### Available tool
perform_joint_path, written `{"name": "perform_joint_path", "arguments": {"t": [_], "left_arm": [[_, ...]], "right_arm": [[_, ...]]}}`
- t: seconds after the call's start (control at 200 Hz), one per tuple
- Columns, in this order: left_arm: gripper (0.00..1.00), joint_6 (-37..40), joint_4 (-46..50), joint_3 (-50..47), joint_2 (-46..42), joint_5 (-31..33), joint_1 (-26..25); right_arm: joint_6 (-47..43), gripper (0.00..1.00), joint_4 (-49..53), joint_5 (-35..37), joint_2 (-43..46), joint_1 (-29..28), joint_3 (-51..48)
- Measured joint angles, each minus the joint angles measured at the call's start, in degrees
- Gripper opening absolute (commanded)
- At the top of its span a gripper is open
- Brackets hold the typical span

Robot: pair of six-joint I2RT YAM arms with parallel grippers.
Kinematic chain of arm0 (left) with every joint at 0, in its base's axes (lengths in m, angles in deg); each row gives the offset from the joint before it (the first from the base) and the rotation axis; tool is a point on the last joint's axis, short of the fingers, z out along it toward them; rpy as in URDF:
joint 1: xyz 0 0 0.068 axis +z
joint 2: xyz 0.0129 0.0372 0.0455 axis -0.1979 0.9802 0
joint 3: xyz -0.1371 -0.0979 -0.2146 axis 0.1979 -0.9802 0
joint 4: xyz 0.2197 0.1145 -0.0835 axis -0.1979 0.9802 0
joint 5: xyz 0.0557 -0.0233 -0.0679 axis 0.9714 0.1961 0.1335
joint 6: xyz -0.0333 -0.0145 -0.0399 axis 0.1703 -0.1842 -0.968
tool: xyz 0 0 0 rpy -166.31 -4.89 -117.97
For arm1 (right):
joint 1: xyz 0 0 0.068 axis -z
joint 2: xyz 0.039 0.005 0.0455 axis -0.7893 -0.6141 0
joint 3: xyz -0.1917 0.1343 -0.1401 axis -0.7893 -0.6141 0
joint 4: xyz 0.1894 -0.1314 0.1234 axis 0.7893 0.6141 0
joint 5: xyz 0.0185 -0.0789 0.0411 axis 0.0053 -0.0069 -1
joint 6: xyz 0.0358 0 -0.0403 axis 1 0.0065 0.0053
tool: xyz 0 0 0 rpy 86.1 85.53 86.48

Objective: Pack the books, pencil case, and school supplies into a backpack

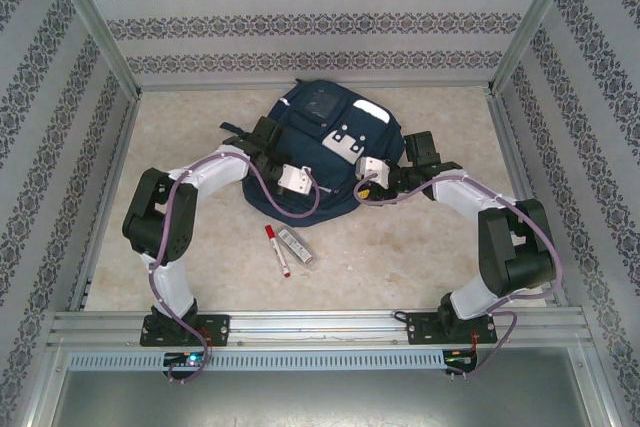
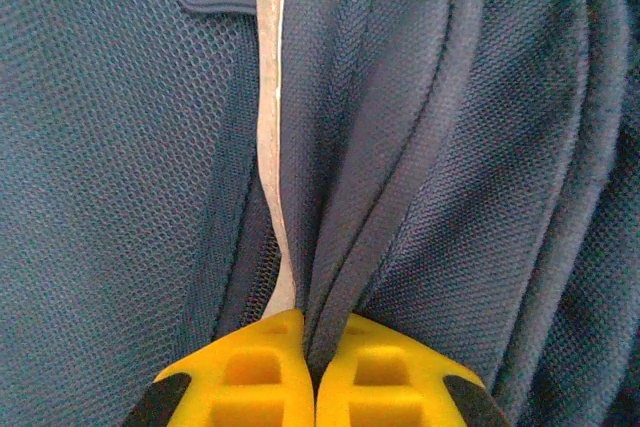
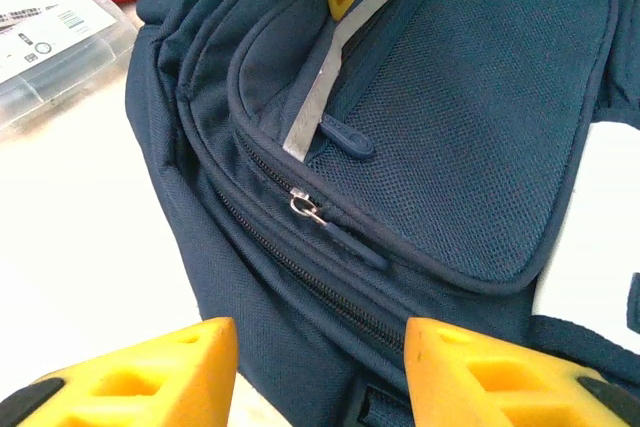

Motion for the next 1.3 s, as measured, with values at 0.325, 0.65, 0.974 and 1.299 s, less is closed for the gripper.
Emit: {"name": "perform_joint_path", "arguments": {"t": [0.325,0.65,0.974,1.299], "left_arm": [[0.0,-8.7,-2.9,-0.3,-1.9,-15.1,4.5],[0.0,-10.4,-4.3,-0.9,-1.9,-19.5,5.8],[0.0,-10.4,-4.8,-1.6,-2.0,-19.9,5.9],[0.0,-11.1,-5.2,-1.7,-2.0,-20.0,5.9]], "right_arm": [[8.5,0.45,-8.9,5.1,-5.3,-1.0,0.0],[13.3,0.49,-13.3,3.7,-5.6,-1.0,-0.1],[10.5,0.48,-11.5,1.8,-5.9,-1.8,0.1],[7.3,0.41,-5.0,0.1,-5.8,-2.3,2.7]]}}
